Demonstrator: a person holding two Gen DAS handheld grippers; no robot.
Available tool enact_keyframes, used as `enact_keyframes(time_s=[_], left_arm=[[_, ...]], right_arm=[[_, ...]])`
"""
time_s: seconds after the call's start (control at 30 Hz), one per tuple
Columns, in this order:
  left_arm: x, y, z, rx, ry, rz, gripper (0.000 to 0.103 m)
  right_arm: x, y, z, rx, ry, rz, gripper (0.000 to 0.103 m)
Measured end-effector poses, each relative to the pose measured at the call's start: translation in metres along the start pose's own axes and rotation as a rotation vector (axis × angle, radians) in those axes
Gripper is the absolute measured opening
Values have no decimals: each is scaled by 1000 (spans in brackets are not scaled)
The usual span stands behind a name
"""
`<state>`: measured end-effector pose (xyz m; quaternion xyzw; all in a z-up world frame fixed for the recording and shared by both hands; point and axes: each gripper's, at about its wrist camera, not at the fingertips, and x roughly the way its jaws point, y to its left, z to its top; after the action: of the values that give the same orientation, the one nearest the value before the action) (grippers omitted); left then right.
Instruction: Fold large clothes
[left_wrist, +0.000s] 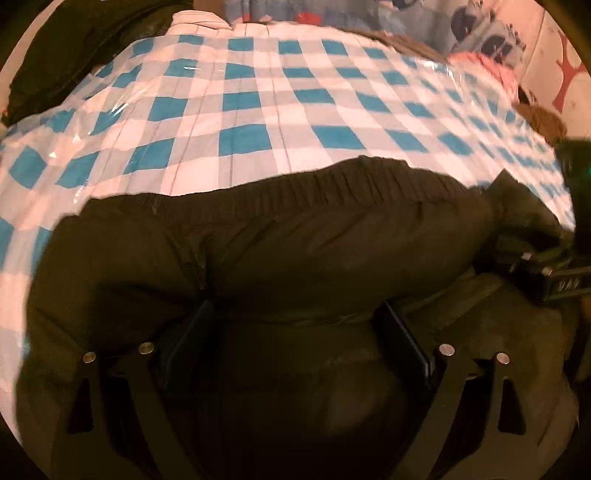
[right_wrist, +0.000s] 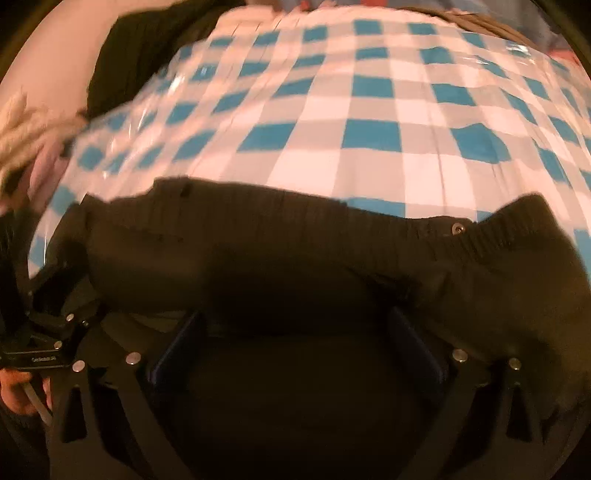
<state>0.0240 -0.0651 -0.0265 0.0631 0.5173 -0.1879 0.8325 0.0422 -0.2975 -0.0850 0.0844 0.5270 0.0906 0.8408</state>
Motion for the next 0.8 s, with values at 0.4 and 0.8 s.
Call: enact_keyframes(time_s=[0.4,0.8], left_arm=[[5,92,-4,-279,-89,-71,91],[-126,125,-48,-368,-250,-114,91]], right_arm=[[-1,-100,-32,328,-186,17,96],[-124,32,-84,-19,-235,216,96]])
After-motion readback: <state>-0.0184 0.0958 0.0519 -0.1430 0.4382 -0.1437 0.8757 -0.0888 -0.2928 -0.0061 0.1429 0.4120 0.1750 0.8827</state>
